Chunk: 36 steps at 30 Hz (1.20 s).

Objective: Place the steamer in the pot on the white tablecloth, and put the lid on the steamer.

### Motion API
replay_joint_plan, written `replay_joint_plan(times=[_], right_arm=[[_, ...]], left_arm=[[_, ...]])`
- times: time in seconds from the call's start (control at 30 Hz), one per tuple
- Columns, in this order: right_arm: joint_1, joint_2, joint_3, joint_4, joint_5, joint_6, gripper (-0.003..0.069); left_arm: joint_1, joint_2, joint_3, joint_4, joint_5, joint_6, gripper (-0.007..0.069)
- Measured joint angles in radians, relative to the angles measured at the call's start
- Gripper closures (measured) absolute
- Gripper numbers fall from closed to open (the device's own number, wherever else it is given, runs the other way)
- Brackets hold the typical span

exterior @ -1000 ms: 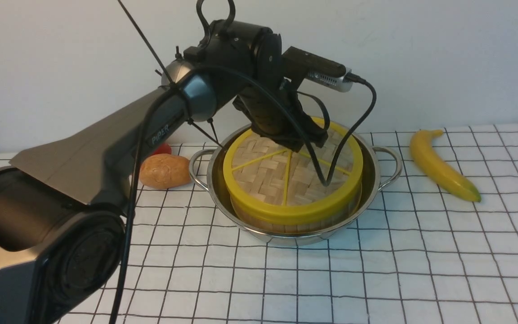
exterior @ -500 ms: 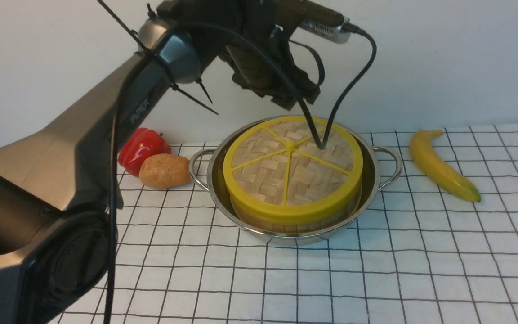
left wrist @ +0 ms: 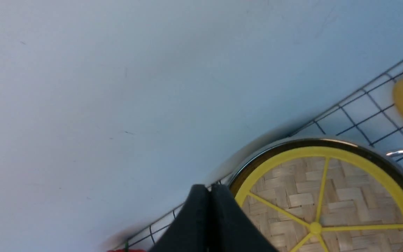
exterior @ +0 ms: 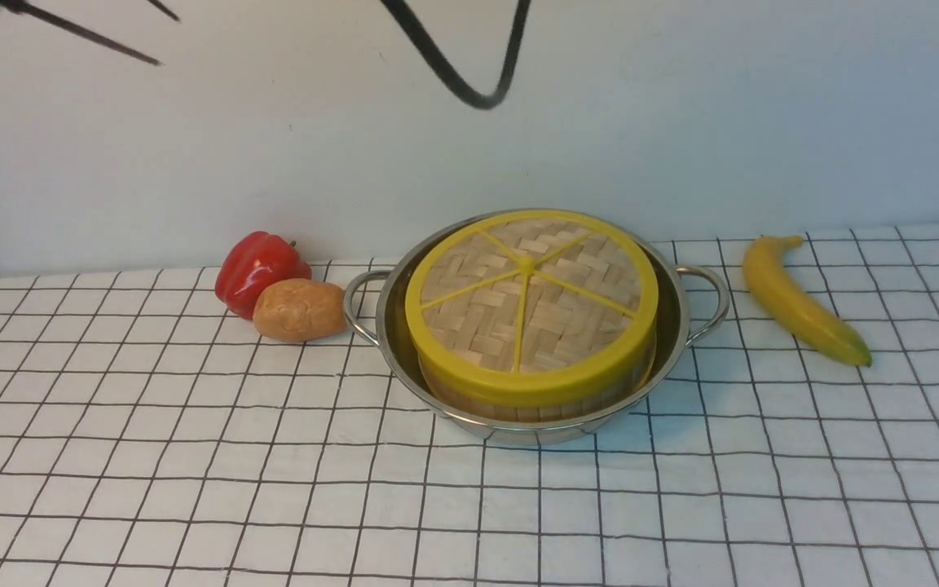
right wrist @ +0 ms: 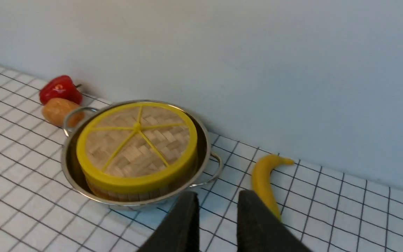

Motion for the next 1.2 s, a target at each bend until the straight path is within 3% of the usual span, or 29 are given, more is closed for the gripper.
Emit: replay_joint_plan(times=[0.1, 0.27, 0.47, 0.73, 0.9, 1.2], right_arm=[[0.000, -0.145, 0.239, -0.046, -0.188, 0.027, 0.0547], [0.000, -0.274, 0.468, -0.061, -0.357, 0.062, 0.0600], [0.000, -0.317, 0.603, -0.065, -0.392, 0.088, 0.0646], [0.000, -0.317, 0.635, -0.082, -0.394, 0.092, 0.0650], [0.000, -0.317, 0.636, -0.059, -0.397, 0.092, 0.0636], [0.000, -0.317, 0.636, -0.042, -0.400, 0.092, 0.0617]], left_arm=[[0.000, -0.112, 0.085, -0.003, 0.000, -0.001, 0.0648], [0.000, -0.285, 0.289, 0.002, 0.000, -0.001, 0.0648], [0.000, -0.529, 0.615, 0.005, 0.001, -0.008, 0.0648], [0.000, -0.841, 1.015, 0.003, -0.015, -0.029, 0.0646], [0.000, -1.093, 1.305, -0.020, -0.216, -0.061, 0.0645], [0.000, -1.352, 1.623, -0.116, -0.483, -0.147, 0.0635]])
